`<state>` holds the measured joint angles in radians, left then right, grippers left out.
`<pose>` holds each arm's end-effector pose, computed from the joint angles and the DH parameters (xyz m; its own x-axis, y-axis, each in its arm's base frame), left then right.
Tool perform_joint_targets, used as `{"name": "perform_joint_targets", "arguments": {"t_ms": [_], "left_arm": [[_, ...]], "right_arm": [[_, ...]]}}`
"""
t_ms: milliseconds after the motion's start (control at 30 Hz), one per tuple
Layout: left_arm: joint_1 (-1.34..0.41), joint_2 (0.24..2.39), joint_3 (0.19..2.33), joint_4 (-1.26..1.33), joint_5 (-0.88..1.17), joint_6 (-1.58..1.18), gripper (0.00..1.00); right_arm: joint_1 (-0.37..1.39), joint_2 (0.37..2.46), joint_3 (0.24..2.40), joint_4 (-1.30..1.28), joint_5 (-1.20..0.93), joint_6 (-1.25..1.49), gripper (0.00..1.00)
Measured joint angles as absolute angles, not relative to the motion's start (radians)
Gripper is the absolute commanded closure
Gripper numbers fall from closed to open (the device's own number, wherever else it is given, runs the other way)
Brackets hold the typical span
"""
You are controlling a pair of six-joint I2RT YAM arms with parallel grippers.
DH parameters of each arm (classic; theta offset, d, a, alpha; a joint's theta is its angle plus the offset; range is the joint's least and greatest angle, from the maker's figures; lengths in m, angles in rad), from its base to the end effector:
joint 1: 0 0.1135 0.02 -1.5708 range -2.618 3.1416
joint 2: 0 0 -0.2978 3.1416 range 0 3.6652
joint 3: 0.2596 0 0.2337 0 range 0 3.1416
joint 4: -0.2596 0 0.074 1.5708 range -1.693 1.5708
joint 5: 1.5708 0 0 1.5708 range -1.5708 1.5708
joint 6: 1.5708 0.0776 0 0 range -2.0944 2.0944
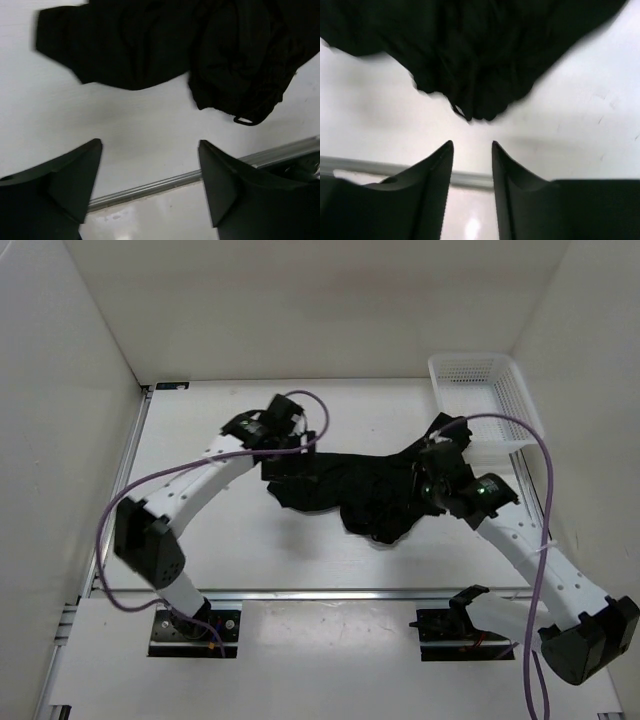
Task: Fold and stack the shorts
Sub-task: Flatten the shorts out
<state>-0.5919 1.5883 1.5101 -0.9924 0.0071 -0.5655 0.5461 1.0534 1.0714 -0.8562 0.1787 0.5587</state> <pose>0.2717 -0.1833 0.3204 -0.9153 -0.0303 -0.4016 0.0833 0.9614 -0.2623 0.1764 0.0911 0.3246 -0.7558 0.1511 -0.6372 -0.0105 0.9701 0.2425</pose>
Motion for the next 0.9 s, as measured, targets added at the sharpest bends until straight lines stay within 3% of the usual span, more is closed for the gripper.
{"name": "perform_joint_targets", "arguments": {"t_ms": [33,67,133,367,567,633,733,900], "left_arm": [[-0.622,1.644,1.531,-0.982,0.018,-0.566,0.02],[-0.648,1.698,1.549,-0.967,0.030,-0.564,0.00],[-0.679,1.804,1.594,-0.952,0.060,-0.567,0.00],[-0.690,2.049,1.773,-0.928,0.154,-0.561,0.00],[-0.707,2.141,1.857,-0.904,0.223,-0.550,0.20],[-0.712,2.158,1.857,-0.906,0.237,-0.545,0.53],[-0.716,2.177,1.857,-0.909,0.252,-0.542,0.90],[-0.717,2.179,1.857,-0.908,0.270,-0.532,0.90]], "right_arm": [[0.546,1.046,1.014,-0.846,0.154,0.588,0.23],[0.546,1.046,0.960,-0.842,0.129,0.624,0.11],[0.546,1.048,0.854,-0.824,0.079,0.677,0.00],[0.514,1.019,0.699,-0.765,-0.013,0.828,0.04],[0.398,1.010,0.619,-0.673,-0.063,0.862,0.10],[0.369,1.020,0.609,-0.648,-0.077,0.863,0.12],[0.316,1.042,0.594,-0.587,-0.116,0.862,0.13],[0.259,1.131,0.578,-0.470,-0.178,0.867,0.22]]}}
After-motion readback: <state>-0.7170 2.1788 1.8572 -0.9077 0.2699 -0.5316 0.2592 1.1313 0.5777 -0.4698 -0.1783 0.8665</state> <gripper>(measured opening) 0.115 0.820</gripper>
